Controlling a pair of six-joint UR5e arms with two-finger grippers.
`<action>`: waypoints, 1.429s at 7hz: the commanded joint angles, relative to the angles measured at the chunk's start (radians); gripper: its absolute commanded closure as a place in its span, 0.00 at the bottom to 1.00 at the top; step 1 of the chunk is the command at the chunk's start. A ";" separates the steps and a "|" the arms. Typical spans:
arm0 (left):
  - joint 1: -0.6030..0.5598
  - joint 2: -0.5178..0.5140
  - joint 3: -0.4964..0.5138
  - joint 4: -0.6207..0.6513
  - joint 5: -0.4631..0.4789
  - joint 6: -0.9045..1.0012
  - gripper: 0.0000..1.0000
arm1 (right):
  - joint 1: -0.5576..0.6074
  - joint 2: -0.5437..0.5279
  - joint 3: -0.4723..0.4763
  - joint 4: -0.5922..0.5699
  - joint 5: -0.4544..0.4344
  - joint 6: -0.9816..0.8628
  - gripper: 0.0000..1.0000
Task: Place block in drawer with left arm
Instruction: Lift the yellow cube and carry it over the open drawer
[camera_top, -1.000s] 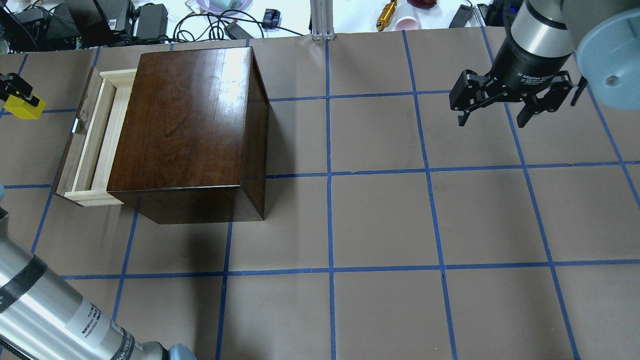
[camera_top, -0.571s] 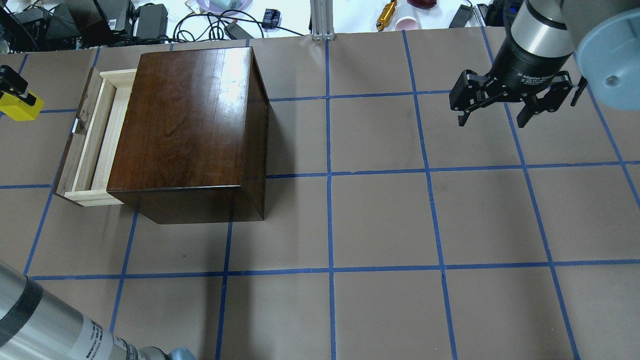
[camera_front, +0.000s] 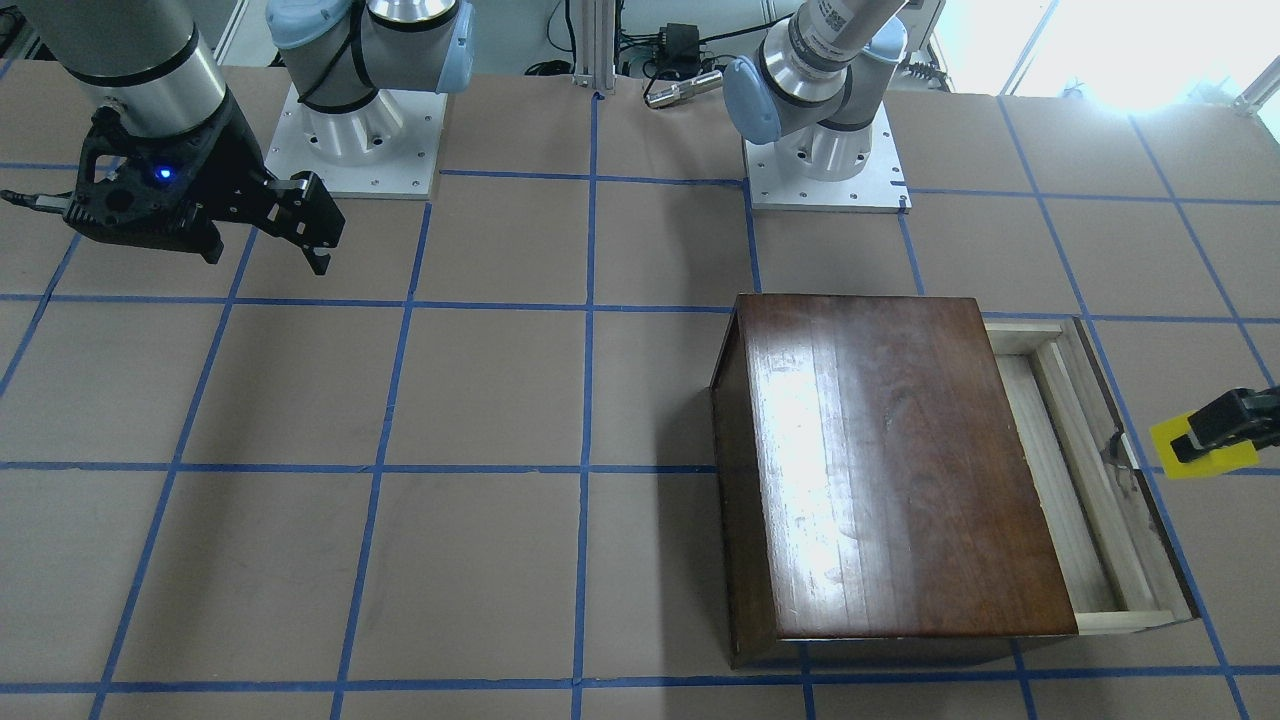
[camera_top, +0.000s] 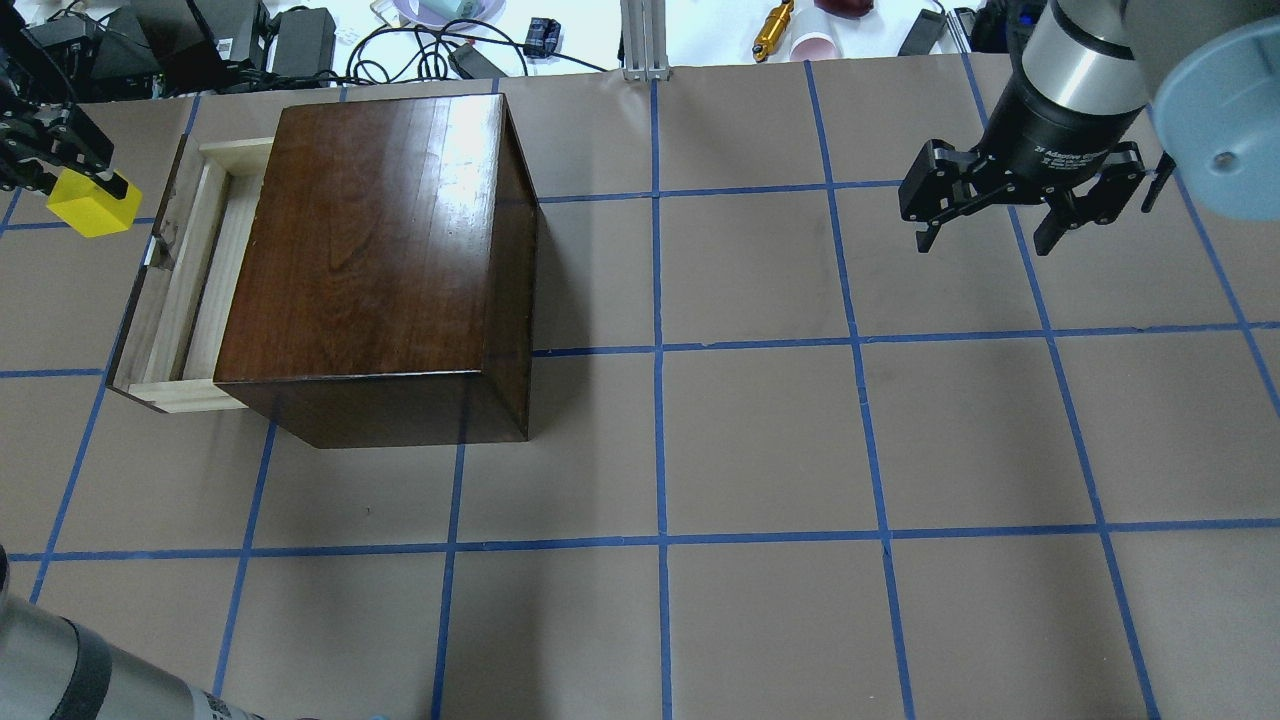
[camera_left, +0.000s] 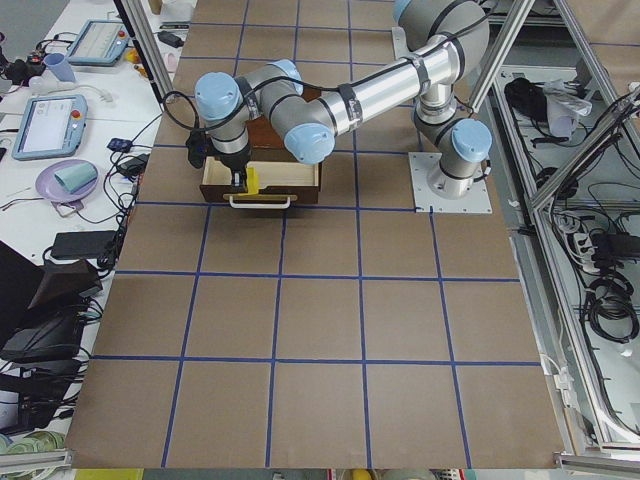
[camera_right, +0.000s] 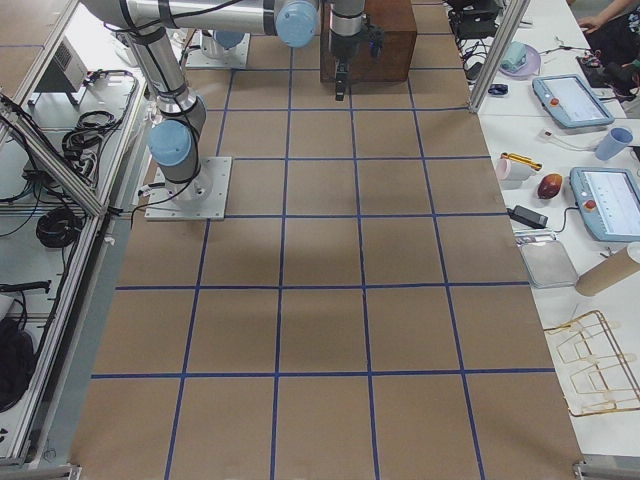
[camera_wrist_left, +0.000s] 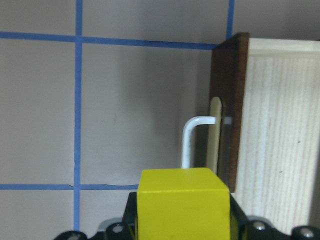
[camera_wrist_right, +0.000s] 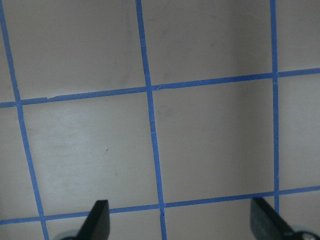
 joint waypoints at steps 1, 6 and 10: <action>-0.048 0.060 -0.099 0.021 -0.003 -0.027 0.92 | 0.000 0.000 0.001 0.000 0.000 0.000 0.00; -0.082 0.076 -0.276 0.187 -0.003 -0.013 0.93 | 0.000 0.000 0.000 0.000 0.000 0.000 0.00; -0.080 0.054 -0.280 0.188 -0.003 -0.018 0.13 | 0.000 0.000 0.000 0.000 0.000 0.000 0.00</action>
